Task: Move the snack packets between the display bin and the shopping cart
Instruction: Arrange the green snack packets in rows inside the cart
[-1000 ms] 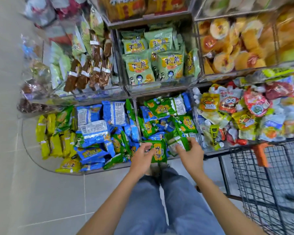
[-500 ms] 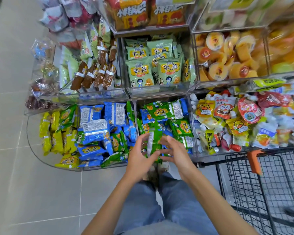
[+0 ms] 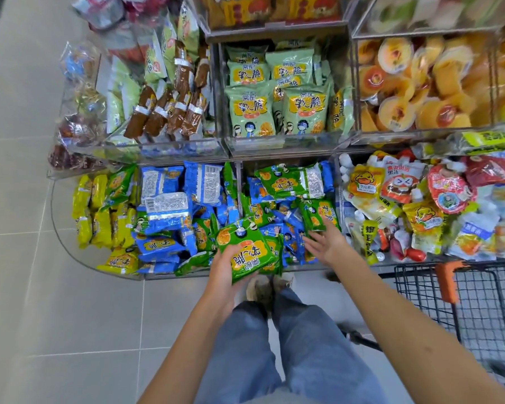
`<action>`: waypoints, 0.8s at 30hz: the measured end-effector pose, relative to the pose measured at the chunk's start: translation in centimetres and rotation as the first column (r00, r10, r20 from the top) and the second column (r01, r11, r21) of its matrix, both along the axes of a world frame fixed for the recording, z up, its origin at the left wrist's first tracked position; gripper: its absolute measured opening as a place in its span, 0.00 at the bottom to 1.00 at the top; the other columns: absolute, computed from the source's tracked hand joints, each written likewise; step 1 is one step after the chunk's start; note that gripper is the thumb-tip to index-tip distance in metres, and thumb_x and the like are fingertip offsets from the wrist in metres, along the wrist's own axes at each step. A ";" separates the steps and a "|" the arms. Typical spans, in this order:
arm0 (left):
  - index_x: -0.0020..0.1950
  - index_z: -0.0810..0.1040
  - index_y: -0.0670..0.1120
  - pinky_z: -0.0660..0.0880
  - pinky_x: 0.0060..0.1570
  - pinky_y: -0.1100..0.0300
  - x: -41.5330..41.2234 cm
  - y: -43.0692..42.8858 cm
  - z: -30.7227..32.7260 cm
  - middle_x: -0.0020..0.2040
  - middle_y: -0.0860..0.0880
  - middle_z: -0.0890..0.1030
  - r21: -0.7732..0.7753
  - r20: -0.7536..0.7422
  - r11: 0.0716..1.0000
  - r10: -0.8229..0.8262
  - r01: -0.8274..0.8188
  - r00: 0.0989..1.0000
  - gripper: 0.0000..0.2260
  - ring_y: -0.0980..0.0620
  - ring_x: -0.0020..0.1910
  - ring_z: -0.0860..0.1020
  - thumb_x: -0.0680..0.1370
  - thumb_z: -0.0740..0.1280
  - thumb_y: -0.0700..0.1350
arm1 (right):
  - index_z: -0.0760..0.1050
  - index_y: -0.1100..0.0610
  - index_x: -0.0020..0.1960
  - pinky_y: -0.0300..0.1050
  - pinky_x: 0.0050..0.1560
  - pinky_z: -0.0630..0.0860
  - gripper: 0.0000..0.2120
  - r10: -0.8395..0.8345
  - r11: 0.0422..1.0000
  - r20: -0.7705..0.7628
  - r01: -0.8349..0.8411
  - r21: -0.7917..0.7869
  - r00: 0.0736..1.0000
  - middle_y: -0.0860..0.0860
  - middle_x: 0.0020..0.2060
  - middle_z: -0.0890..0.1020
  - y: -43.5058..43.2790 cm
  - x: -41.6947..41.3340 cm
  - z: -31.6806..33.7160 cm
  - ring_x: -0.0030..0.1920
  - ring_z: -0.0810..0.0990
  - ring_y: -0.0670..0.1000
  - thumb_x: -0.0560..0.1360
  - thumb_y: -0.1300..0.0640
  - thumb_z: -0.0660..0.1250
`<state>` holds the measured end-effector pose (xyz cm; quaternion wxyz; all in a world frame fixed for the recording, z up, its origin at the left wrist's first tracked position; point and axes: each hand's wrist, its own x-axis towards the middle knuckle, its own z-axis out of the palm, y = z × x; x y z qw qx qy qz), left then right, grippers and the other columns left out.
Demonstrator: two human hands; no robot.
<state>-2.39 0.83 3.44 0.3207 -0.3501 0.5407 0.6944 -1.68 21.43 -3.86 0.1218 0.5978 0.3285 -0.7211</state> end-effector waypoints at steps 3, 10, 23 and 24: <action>0.57 0.75 0.44 0.78 0.50 0.51 -0.2 0.3 -0.5 0.54 0.43 0.80 -0.069 -0.013 0.996 -0.060 0.059 0.998 0.10 0.49 0.50 0.79 0.78 0.64 0.46 | 0.57 0.58 0.74 0.47 0.55 0.75 0.31 -0.043 0.999 -0.003 0.043 0.013 0.999 0.61 0.70 0.67 0.6 -1.3 -0.9 0.58 0.77 0.57 0.76 0.47 0.64; 0.56 0.74 0.47 0.77 0.56 0.45 -1.1 1.1 -1.2 0.60 0.44 0.77 -0.124 0.011 0.986 -0.109 0.109 0.994 0.10 0.47 0.59 0.77 0.77 0.66 0.50 | 0.71 0.56 0.52 0.43 0.50 0.76 0.07 -0.031 0.999 0.019 0.031 -0.004 0.999 0.55 0.44 0.78 0.6 -1.2 -0.6 0.40 0.78 0.50 0.76 0.56 0.66; 0.70 0.64 0.41 0.75 0.39 0.58 -3.1 3.5 -0.8 0.46 0.44 0.78 -0.014 0.071 0.992 0.128 -0.127 0.989 0.25 0.49 0.40 0.77 0.74 0.68 0.36 | 0.71 0.63 0.58 0.40 0.30 0.77 0.14 0.025 0.985 -0.317 -0.077 -0.153 0.948 0.56 0.43 0.79 -3.2 1.6 6.1 0.37 0.81 0.50 0.74 0.61 0.66; 0.68 0.66 0.40 0.76 0.38 0.57 -3.0 3.9 -0.7 0.44 0.44 0.78 0.027 0.068 0.989 0.142 -0.144 0.987 0.22 0.49 0.40 0.78 0.75 0.66 0.36 | 0.69 0.64 0.62 0.40 0.30 0.76 0.19 0.060 0.988 -0.306 -0.100 -0.116 0.950 0.56 0.45 0.79 -3.6 1.3 6.2 0.38 0.79 0.50 0.74 0.58 0.67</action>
